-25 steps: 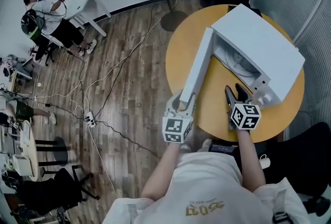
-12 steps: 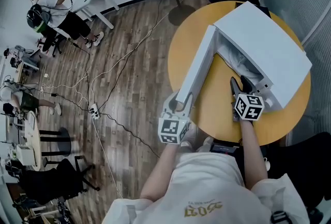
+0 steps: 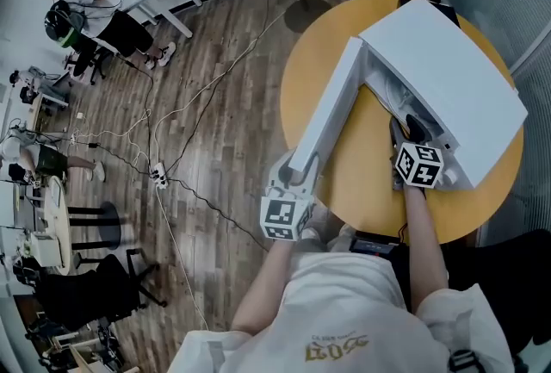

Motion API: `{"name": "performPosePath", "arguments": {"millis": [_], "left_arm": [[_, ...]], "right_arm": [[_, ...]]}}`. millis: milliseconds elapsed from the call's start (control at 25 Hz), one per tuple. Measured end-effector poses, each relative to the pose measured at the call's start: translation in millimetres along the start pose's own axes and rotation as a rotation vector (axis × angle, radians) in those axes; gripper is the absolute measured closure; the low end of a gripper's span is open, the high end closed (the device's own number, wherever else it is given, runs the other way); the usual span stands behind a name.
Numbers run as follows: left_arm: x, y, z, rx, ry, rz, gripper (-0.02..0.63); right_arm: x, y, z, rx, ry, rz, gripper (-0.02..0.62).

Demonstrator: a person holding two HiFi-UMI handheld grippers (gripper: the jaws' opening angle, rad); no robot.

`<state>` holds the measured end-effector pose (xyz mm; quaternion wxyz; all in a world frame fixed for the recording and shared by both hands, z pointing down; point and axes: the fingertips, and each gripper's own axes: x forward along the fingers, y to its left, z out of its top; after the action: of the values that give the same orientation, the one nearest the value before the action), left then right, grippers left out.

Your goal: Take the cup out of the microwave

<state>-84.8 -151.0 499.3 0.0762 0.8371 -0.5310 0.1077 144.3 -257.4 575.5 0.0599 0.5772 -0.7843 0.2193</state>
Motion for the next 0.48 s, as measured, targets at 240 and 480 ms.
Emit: {"name": "performPosePath", "arguments": {"millis": [240, 480], "left_arm": [[-3.0, 1.8, -7.4, -0.007, 0.012, 0.008, 0.437], [-2.8, 1.8, -3.4, -0.007, 0.014, 0.007, 0.437]], "right_arm": [[18.6, -1.7, -6.9, -0.020, 0.019, -0.002, 0.419], [32.5, -12.1, -5.7, -0.018, 0.015, -0.026, 0.420]]}}
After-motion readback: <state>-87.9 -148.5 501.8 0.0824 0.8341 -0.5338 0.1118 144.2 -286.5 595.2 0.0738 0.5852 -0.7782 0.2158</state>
